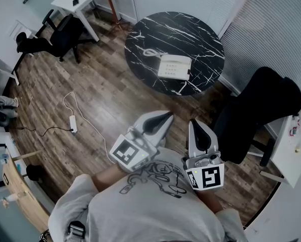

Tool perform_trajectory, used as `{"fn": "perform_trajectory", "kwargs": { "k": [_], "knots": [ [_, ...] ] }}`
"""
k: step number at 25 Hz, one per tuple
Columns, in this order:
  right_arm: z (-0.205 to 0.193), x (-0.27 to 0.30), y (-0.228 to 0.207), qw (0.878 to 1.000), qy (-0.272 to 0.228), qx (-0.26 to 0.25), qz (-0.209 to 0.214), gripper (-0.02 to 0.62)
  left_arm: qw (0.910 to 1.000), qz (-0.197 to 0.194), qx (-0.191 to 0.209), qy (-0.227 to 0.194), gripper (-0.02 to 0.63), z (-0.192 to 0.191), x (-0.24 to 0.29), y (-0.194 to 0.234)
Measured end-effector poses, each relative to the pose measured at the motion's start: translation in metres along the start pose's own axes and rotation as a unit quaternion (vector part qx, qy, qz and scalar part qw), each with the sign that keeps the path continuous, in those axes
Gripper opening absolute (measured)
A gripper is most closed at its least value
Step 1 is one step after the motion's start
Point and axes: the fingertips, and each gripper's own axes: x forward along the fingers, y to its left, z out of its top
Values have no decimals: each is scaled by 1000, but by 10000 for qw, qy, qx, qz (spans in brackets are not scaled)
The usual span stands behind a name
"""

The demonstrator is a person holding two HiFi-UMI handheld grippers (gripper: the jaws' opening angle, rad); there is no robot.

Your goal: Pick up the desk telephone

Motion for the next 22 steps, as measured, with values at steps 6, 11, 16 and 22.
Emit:
{"fn": "perform_trajectory", "kwargs": {
  "k": [6, 11, 16, 22],
  "knots": [
    [-4, 1, -4, 9999, 17, 73, 86, 5, 9999, 61, -46, 65, 0, -5, 5, 0],
    [-14, 8, -11, 9998, 101, 145, 118, 5, 9999, 93, -117, 50, 0, -11, 12, 8],
    [-23, 31, -19, 9995, 203, 159, 189, 5, 9997, 129, -169, 75, 0, -15, 23, 29],
    [-27, 74, -40, 9993, 261, 160, 198, 5, 9998, 146, -119, 22, 2, -13, 47, 72]
  ]
}}
